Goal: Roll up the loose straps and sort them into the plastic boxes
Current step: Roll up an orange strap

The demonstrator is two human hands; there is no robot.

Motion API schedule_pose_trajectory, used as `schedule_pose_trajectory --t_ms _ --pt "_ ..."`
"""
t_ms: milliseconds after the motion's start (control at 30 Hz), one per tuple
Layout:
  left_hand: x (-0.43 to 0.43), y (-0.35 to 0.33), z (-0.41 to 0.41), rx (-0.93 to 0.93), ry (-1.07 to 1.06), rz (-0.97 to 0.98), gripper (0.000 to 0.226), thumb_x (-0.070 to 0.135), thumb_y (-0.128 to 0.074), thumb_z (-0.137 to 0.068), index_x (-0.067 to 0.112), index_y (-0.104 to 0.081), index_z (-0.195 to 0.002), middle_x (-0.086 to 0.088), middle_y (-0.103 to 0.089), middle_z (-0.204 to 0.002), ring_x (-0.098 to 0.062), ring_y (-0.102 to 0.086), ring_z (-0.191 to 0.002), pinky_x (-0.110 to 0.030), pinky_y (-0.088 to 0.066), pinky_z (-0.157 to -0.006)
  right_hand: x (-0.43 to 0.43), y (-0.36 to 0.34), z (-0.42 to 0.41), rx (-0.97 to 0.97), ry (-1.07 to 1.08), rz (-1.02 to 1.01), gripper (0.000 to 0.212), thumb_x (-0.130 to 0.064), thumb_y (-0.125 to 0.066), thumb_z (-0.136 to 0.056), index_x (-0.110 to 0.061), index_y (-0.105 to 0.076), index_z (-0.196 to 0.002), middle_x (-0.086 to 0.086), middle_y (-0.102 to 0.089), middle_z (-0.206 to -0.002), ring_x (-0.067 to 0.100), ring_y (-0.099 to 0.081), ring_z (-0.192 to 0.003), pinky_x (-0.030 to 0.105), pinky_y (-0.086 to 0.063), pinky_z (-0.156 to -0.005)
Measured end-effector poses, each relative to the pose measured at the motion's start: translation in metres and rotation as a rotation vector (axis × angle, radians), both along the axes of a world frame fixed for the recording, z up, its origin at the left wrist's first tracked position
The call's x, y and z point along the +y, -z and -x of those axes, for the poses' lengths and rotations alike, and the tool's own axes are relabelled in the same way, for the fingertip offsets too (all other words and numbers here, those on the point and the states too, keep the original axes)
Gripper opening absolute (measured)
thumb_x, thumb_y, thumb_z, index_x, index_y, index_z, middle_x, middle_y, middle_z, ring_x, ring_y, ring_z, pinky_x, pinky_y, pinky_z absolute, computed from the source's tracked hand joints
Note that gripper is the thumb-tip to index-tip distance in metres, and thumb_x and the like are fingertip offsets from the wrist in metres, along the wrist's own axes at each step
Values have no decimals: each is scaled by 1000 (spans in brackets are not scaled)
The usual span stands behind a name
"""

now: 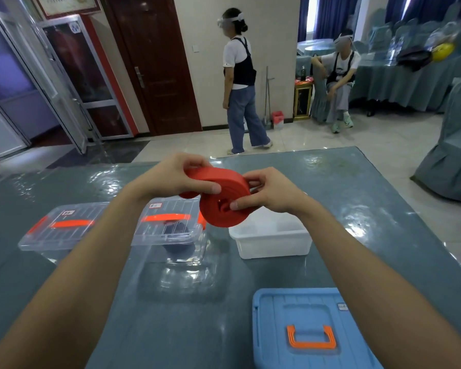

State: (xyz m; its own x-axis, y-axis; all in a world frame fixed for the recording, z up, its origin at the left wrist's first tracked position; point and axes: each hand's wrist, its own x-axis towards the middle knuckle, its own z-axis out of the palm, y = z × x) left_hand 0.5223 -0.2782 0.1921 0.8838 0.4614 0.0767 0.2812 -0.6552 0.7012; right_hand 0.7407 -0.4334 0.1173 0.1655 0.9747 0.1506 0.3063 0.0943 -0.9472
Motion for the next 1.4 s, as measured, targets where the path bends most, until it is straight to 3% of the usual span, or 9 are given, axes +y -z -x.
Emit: schedule_pose_trajectory --t_ms 300,433,600,667,867,1000,1100,1267,1400 --pt "-20 56 -13 -403 -224 275 45 70 -39 -98 48 -73 -118 0 -80 -115 -13 -77 -97 -26 -62 -76 0 11 1 275 40 -89 43 -8 -97 -74 -14 -82 -114 11 -83 -105 29 -81 -97 38 -66 -76" --pt "-27 72 -22 -564 -355 203 22 62 -42 -104 44 -53 -105 2 -72 -113 -6 -74 -90 -21 -59 -67 1 19 0 311 78 -97 42 -13 -97 -75 -15 -82 -114 10 -83 -106 28 -81 -97 38 -66 -75" --pt "-33 91 -25 -593 -273 272 39 64 -63 -99 46 -59 -133 8 -68 -131 -9 -74 -110 -28 -64 -75 3 30 -2 432 137 -109 43 -20 -98 -72 -14 -82 -112 13 -82 -108 32 -81 -99 41 -66 -75" --pt "-32 97 -25 -503 -218 328 74 55 -84 -88 52 -46 -151 3 -64 -141 -20 -74 -118 -40 -68 -77 4 34 -2 489 154 -104 47 -24 -99 -70 -11 -82 -112 14 -82 -110 35 -80 -100 44 -67 -77" --pt "-25 96 -30 -419 -192 336 90 59 -97 -71 48 -53 -149 2 -74 -129 -22 -76 -116 -45 -69 -82 3 50 -4 565 138 -28 58 -27 -98 -74 -5 -75 -122 17 -80 -118 38 -79 -106 48 -66 -82" --pt "-18 105 -37 -357 -180 390 80 49 -98 -74 50 -58 -143 -5 -72 -131 -29 -76 -116 -48 -69 -81 2 52 -13 367 211 33 86 -43 -97 -75 -38 -52 -149 8 -74 -124 32 -80 -101 49 -68 -72" --pt "-12 112 -45 -302 -159 380 75 45 -95 -76 47 -59 -141 -9 -71 -129 -28 -78 -109 -44 -69 -76 1 49 -21 82 304 33 85 -66 -91 -72 -63 -46 -144 -5 -64 -127 21 -78 -95 39 -67 -60" --pt "-3 130 -73 -202 -128 380 64 29 -90 -90 37 -57 -144 -11 -70 -129 -22 -78 -101 -42 -69 -74 7 60 -42 -198 319 121 69 -76 -78 -78 -54 -53 -139 -14 -67 -116 18 -77 -58 32 -62 -47" --pt "11 145 -103 -149 -130 462 61 18 -84 -96 29 -54 -149 -15 -67 -131 -33 -77 -108 -54 -69 -79 18 76 -61 -215 367 105 67 -71 -79 -82 -48 -54 -140 -22 -68 -117 6 -74 -56 15 -55 -50"
